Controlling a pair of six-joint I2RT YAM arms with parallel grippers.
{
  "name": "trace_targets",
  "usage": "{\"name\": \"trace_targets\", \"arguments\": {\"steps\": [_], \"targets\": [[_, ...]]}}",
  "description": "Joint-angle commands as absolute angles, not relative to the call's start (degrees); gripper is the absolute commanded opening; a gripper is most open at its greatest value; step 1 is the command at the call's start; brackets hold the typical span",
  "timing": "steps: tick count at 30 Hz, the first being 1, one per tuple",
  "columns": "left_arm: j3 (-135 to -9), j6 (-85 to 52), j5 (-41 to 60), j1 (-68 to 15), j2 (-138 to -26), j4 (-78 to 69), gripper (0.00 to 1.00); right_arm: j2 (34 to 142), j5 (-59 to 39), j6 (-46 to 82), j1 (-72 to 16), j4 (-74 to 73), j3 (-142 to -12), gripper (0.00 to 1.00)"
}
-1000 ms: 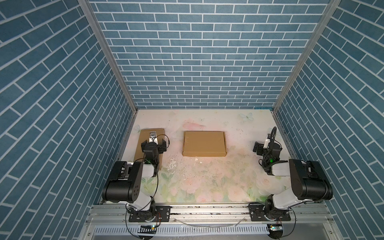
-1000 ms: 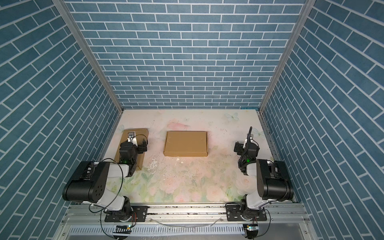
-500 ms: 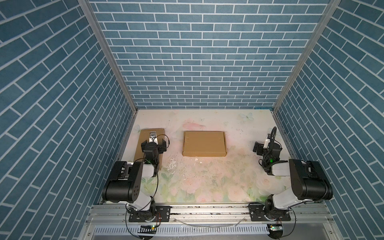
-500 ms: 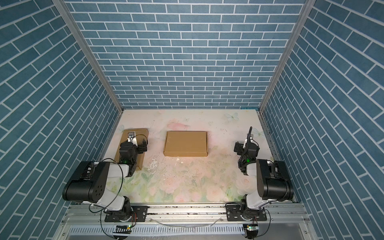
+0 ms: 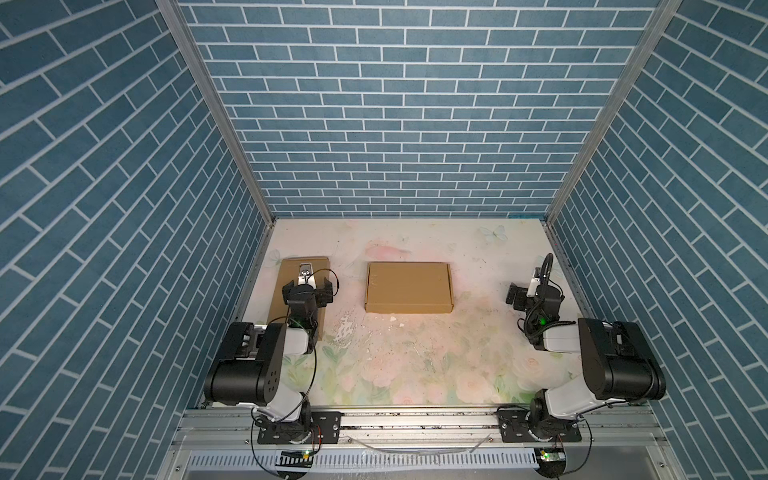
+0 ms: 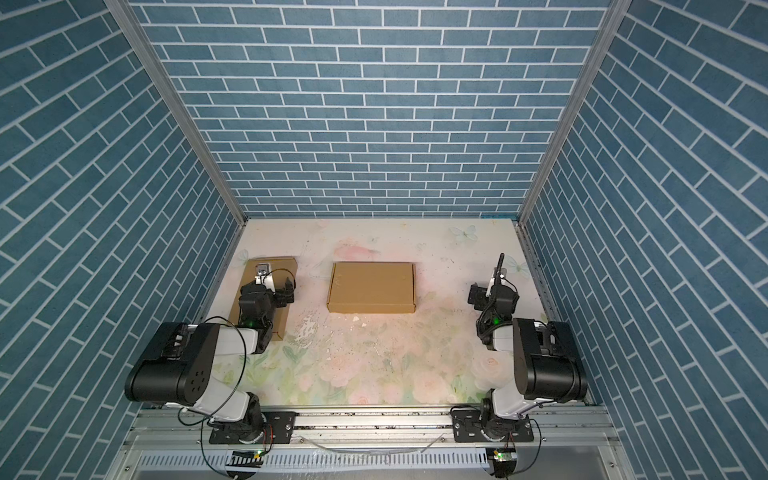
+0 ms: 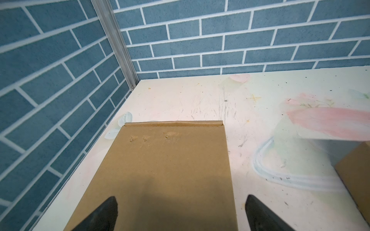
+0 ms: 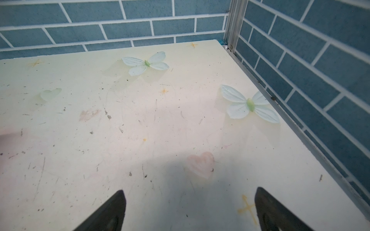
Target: Fold the paper box
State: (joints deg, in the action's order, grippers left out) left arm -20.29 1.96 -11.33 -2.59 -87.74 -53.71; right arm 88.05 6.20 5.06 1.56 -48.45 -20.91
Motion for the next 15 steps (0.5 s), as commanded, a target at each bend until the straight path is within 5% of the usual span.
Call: {"name": "trace_targets", "arguments": {"steps": [1,15], "targets": [[-20.22,1.67,-11.78,-2.29,-87.71,-53.24,1.00,88.15,6.04,3.63,1.76,-49.89,-22.34,0.99],[-20.92,3.67,-13.30,-4.21,-87.90,-52.63,1.00,88.11,6.03,3.61,1.75,-49.83,-22.32,0.99]]}}
